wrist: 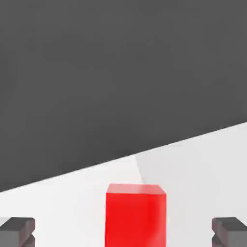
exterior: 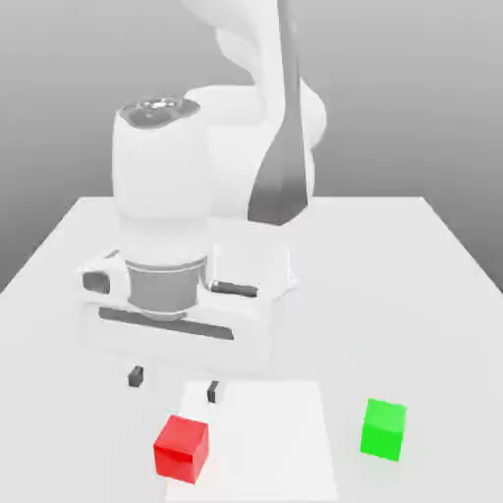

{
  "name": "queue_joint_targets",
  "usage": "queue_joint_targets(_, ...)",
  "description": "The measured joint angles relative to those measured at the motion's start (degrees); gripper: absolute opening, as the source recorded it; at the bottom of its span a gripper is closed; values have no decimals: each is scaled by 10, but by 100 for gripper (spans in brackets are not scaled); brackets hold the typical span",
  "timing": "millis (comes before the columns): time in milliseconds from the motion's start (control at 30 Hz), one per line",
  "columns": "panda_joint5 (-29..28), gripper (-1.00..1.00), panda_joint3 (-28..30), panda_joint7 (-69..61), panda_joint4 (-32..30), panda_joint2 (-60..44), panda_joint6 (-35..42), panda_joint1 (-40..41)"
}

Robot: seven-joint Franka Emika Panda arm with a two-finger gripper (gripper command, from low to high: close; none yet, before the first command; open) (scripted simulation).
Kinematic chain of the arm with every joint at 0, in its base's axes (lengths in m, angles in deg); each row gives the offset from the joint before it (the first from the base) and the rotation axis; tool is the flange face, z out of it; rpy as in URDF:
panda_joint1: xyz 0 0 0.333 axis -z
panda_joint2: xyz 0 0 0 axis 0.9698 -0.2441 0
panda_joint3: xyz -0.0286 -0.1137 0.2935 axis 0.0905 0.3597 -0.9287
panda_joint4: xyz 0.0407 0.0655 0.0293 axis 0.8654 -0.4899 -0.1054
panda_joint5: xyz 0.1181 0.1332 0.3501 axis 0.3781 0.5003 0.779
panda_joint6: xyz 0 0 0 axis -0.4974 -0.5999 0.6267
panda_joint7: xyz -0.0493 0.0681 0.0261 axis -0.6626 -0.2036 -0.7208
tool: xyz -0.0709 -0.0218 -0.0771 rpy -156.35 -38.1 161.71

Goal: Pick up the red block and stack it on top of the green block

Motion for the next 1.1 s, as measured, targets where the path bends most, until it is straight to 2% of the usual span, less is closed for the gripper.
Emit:
queue_joint_targets(133, 11, 0, -8, -7, 9, -83, -67, 7)
queue_joint_targets(167, 13, -100, -10, -8, 11, -99, -80, 8)
queue_joint_targets(400, 12, -100, -11, -8, 12, -101, -82, 9)
queue_joint_targets(567, 0, -100, -4, 1, -2, -12, -6, 4)
queue_joint_targets(733, -7, -100, -75, 35, -20, 39, 26, -74)
queue_joint_targets(867, -16, -100, -136, 72, -33, 73, 47, -192)
queue_joint_targets(1033, -57, -100, -123, 108, -32, -3, -26, -205)
queue_joint_targets(1067, -63, 100, -116, 112, -31, -19, -41, -210)
queue_joint_targets(1100, -63, 100, -116, 112, -31, -19, -41, -210)
